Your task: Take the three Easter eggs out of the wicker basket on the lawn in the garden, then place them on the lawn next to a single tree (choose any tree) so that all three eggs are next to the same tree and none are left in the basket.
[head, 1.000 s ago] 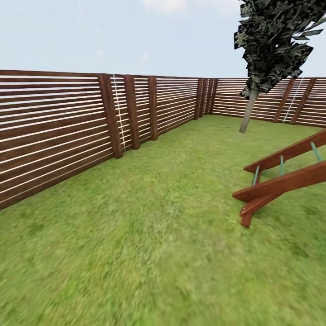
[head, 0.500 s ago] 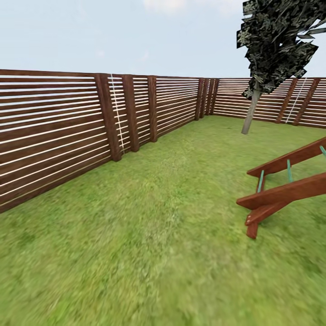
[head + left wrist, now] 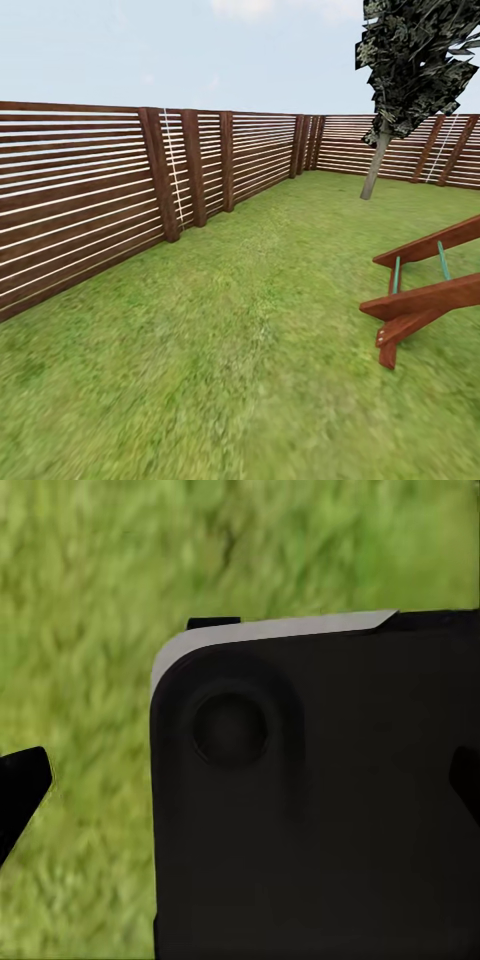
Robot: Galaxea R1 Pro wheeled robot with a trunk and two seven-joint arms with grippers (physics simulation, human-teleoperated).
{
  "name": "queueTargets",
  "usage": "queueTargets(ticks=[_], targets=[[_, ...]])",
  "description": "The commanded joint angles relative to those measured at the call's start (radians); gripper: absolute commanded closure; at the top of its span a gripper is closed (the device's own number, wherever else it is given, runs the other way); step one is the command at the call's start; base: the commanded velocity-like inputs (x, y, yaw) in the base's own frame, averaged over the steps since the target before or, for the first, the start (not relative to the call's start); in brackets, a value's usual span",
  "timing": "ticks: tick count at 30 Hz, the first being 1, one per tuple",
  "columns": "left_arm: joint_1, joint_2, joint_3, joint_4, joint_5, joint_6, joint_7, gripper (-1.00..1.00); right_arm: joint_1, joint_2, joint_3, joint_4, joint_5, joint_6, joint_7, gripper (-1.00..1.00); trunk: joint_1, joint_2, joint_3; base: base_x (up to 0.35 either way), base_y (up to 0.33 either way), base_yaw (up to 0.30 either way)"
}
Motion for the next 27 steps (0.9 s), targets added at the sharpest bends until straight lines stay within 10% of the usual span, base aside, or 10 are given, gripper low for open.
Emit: queueTargets(ticks=[1, 27], targets=[[-0.001, 0.0, -0.002, 0.001, -0.001, -0.003, 0.0, -1.0, 0.0, 0.0, -0.001, -0.001, 0.001, 0.0, 0.0, -1.0, 0.001, 0.0, -0.001, 0.31, 0.163, 0.0], [-0.001, 0.0, -0.002, 0.001, -0.002, -0.003, 0.0, -1.0, 0.0, 0.0, -0.001, -0.001, 0.001, 0.0, 0.0, -1.0, 0.001, 0.0, -0.001, 0.317, 0.112, 0.0]])
